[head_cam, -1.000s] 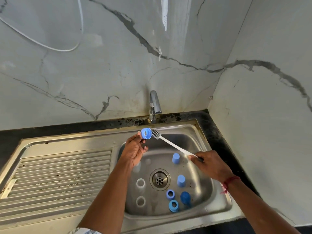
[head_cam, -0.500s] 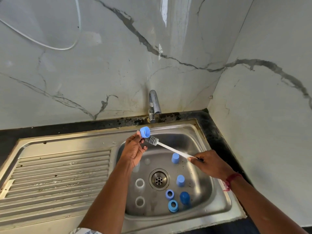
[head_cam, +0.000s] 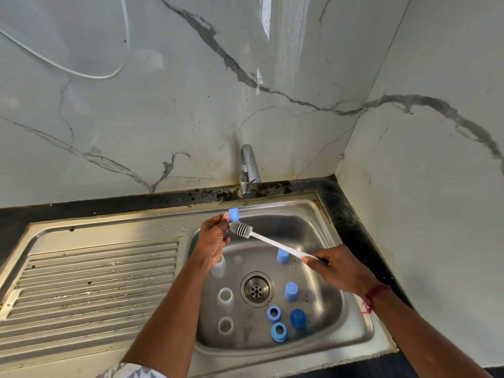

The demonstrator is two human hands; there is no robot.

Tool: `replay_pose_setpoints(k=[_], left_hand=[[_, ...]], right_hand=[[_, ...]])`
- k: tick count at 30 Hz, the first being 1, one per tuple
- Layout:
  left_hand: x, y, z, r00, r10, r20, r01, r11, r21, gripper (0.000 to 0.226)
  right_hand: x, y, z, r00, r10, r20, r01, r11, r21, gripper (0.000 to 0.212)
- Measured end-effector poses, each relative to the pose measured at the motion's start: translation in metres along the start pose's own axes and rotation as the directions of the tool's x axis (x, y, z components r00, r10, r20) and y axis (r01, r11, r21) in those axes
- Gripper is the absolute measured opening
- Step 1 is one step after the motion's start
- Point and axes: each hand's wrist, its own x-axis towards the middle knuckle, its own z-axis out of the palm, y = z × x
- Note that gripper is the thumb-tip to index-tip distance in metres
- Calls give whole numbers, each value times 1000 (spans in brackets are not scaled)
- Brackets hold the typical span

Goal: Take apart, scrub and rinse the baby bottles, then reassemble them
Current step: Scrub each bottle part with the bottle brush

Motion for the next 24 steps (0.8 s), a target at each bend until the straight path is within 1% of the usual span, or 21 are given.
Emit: replay_pose_setpoints(k=[2,4,7,8,10,12,15,18,20,24], left_hand=[[-2,2,-2,1000,-19,1,19,1000,-8,19],[-3,1,-5,999,-33,-12,33,999,20,16],[-2,-3,-8,999,-24,-32,28,992,120,14],[-2,-5,-9,999,-19,-45,24,993,116,14],[-2,-8,-10,998,-1,-59,8,993,120,13],[-3,-9,-8,998,17,-56,-7,984,176,13],[-2,-9,-6,997,27,-70,-12,978,209,18],[-4,-8,-5,997,60,-51,-45,965,257,15],[-5,-7,-4,996,74,-42,-61,964,260,13],[-7,-3,-9,998,64,-10,-61,978,201,14]], right_hand=[[2,0,0,1000,2,15,-1,1000,-28,53],[3,1,2,1000,0,18,0,999,-39,53],[8,0,1,998,26,-59,-24,999,34,53],[11,0,-2,997,28,-70,-26,999,28,52],[14,-3,-3,999,14,-47,-14,1000,-13,52],[14,-5,-1,999,1,-32,-2,1000,-25,52],[12,-8,4,1000,-17,-5,16,999,-36,49],[12,-7,7,999,-14,-33,13,1000,-26,48],[12,-7,7,999,-7,-45,6,999,-31,48],[14,-11,7,998,-5,-56,2,999,-45,48]])
